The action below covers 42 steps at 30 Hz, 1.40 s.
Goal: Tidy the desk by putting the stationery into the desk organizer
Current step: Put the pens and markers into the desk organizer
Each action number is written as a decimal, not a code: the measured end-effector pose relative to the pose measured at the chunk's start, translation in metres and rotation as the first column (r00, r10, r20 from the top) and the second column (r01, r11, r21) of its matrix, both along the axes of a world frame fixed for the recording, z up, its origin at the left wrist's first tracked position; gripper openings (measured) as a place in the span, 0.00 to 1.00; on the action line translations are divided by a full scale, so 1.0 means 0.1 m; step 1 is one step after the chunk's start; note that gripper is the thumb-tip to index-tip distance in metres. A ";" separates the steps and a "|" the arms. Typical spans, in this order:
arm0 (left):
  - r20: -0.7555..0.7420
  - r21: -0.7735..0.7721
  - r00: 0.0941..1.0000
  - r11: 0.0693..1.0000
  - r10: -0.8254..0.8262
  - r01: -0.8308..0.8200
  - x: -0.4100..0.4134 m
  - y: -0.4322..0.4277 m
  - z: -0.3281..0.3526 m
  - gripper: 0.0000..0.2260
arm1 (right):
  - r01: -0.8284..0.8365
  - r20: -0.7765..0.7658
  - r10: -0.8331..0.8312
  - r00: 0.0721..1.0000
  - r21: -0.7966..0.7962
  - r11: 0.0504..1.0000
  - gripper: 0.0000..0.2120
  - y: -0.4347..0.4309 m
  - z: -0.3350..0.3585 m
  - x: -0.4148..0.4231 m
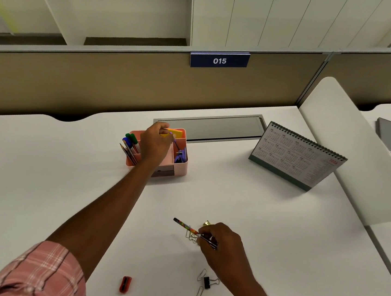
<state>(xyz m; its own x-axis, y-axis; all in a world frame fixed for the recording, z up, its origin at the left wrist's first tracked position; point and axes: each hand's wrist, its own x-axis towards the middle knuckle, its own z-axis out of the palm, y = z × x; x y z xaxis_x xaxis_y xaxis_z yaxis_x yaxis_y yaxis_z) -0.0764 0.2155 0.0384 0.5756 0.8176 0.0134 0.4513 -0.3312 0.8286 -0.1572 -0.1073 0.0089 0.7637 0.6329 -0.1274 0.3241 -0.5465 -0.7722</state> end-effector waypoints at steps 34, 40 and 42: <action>0.271 -0.313 0.911 0.866 -0.313 0.390 -1.22 -1.04 0.34 0.09 | 0.292 -0.097 -0.277 0.956 0.197 0.936 0.16 -0.14 0.14 0.16; 0.309 -0.156 0.939 0.966 -0.149 0.204 -1.06 -0.64 0.59 0.10 | 0.205 0.031 -0.205 0.978 0.008 0.979 0.13 -0.29 -0.16 0.20; 0.337 -0.140 0.936 0.978 -0.100 0.154 -1.00 -0.51 0.64 0.10 | 0.168 0.064 -0.164 0.984 -0.059 0.984 0.14 -0.32 -0.25 0.18</action>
<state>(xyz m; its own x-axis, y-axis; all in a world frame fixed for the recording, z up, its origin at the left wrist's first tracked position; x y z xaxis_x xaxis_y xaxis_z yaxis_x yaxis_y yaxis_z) -0.1760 0.1645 0.1028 0.6609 0.7449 0.0918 0.1102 -0.2172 0.9699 -0.1395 -0.1394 -0.0162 0.8649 0.4886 -0.1151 0.2684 -0.6439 -0.7164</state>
